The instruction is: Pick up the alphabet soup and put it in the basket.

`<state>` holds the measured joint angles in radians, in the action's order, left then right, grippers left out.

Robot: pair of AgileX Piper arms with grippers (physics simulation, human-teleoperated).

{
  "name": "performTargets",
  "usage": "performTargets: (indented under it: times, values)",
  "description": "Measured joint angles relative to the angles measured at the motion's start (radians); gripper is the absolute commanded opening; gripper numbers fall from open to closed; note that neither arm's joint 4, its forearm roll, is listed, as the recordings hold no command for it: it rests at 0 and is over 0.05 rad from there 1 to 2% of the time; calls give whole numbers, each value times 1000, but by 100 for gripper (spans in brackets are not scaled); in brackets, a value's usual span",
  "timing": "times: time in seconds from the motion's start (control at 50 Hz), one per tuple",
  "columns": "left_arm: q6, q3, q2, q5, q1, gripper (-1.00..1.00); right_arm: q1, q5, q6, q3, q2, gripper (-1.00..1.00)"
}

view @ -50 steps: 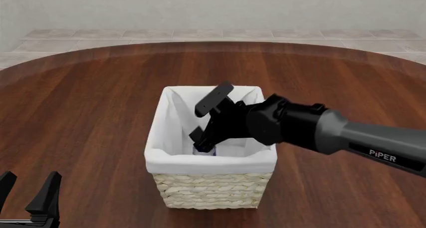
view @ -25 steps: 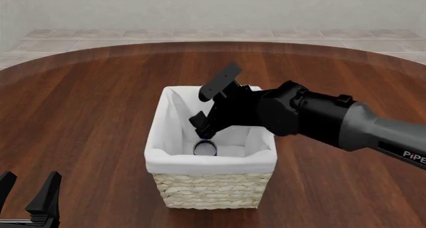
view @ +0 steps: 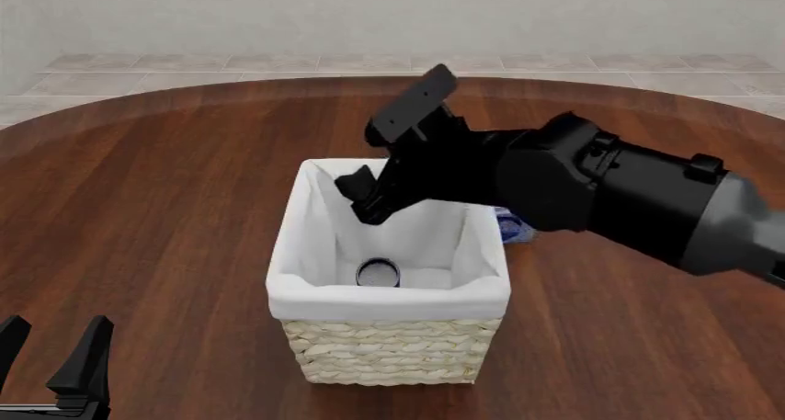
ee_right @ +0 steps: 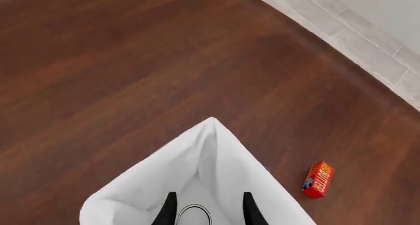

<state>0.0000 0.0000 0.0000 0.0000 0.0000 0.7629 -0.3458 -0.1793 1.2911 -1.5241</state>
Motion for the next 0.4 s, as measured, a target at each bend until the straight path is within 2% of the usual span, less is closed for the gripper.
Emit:
performTargets:
  times: [0.4]
  values:
    - [0,0,0,0,0,100,16,30,-5,18,87,100]
